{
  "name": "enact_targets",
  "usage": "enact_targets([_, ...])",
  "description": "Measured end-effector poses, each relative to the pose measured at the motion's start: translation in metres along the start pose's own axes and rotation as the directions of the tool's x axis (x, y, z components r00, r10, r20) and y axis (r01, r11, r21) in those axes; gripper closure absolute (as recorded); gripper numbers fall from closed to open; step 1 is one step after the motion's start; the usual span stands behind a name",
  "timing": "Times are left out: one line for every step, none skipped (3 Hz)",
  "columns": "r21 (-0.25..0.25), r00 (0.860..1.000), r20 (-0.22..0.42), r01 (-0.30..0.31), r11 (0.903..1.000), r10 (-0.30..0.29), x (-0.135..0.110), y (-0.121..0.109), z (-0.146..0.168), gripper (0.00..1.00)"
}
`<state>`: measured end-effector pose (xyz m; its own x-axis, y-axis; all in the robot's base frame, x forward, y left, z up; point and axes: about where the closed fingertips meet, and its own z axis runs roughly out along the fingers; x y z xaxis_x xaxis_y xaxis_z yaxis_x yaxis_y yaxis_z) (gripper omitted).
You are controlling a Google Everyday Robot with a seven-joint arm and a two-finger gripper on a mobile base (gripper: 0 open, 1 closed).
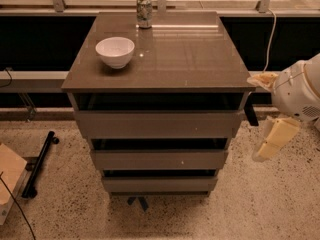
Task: Open middle drawer
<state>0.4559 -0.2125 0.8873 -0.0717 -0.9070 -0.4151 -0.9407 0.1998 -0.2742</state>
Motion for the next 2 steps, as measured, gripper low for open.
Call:
enact_targets([0.002, 1.000, -0.002, -0.005, 1.0000, 0.005, 0.001, 0.000, 0.003, 0.00])
enact_targets([0.014, 0.999, -0.016, -0.039, 0.9991, 0.039, 0.008, 0.002, 0.030, 0.00])
